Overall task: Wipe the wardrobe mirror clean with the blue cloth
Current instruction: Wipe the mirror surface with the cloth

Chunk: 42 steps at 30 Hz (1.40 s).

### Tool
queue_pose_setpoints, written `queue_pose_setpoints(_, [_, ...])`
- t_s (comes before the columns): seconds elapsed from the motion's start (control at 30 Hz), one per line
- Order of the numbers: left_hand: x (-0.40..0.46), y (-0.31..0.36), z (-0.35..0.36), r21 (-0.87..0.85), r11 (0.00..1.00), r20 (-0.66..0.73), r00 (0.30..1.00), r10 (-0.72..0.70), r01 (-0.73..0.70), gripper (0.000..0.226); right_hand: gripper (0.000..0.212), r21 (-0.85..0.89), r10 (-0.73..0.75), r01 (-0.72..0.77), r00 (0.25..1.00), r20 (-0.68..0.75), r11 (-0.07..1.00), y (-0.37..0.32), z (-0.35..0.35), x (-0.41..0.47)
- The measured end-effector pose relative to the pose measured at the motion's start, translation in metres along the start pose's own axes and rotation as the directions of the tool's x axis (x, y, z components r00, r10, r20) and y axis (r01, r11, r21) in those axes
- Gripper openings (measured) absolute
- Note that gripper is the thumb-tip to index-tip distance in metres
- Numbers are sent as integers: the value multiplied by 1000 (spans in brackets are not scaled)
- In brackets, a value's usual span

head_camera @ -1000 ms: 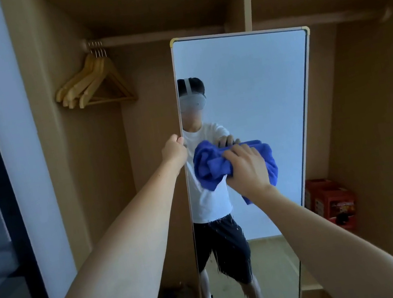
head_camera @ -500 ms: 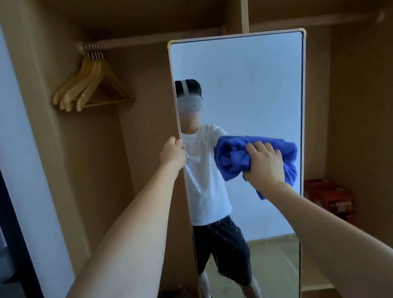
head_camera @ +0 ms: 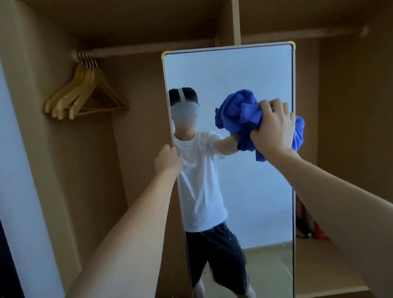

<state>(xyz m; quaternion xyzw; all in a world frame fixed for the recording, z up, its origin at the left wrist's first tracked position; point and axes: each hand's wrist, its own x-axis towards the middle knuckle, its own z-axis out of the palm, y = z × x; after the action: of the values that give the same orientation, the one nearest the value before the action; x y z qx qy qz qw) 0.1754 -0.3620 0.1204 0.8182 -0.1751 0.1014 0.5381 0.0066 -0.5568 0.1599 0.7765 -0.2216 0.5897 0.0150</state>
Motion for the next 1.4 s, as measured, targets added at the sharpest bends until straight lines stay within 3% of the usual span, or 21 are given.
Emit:
queue_pose_setpoints(0.13, [0, -3, -1, 8, 1000, -2, 1000, 16, -16, 29, 50, -30, -44, 51, 979, 197, 998, 13, 12, 0])
queue_pose_setpoints(0.3, [0, -3, -3, -34, 999, 8, 1000, 16, -16, 33, 45, -94, -79, 109, 958, 277, 990, 25, 34, -54])
queue_pose_setpoints(0.47, [0, -6, 3, -35, 999, -18, 1000, 20, -20, 29, 46, -37, -69, 90, 926, 371, 995, 30, 28, -76])
queue_pose_setpoints(0.53, [-1, -6, 2, -39, 999, -4, 1000, 21, -21, 29, 50, 1, -29, 30, 946, 322, 1000, 28, 15, -63])
queue_pose_setpoints(0.6, [-3, -4, 1, -11, 1000, 2, 1000, 29, -29, 34, 42, 48, 17, -26, 984, 177, 999, 24, -2, -41])
queue_pose_setpoints(0.7, [1, -6, 4, 21, 998, -9, 998, 55, -54, 34, 32, 74, 25, -23, 999, -22, 997, 19, -18, -3])
queue_pose_setpoints(0.77, [2, -8, 5, 20, 998, -19, 998, 63, -63, 33, 33, 57, 20, -17, 998, -53, 998, 19, -20, 19])
queue_pose_setpoints(0.97, [0, -10, 5, 51, 996, -38, 997, 69, -67, 17, 44, 17, -10, 8, 993, 118, 1000, 22, 8, 14])
queue_pose_setpoints(1.23, [-1, -11, 6, 38, 997, -40, 997, 70, -68, 31, 40, -51, -139, 163, 938, 317, 985, 34, 39, -87])
queue_pose_setpoints(1.33, [-3, -8, 7, 23, 998, -42, 997, 60, -59, 29, 44, -33, -106, 129, 914, 392, 991, 36, 34, -105])
queue_pose_setpoints(1.4, [-4, -8, 6, 14, 998, -41, 998, 56, -56, 29, 46, 11, -59, 59, 940, 337, 998, 32, 25, -99])
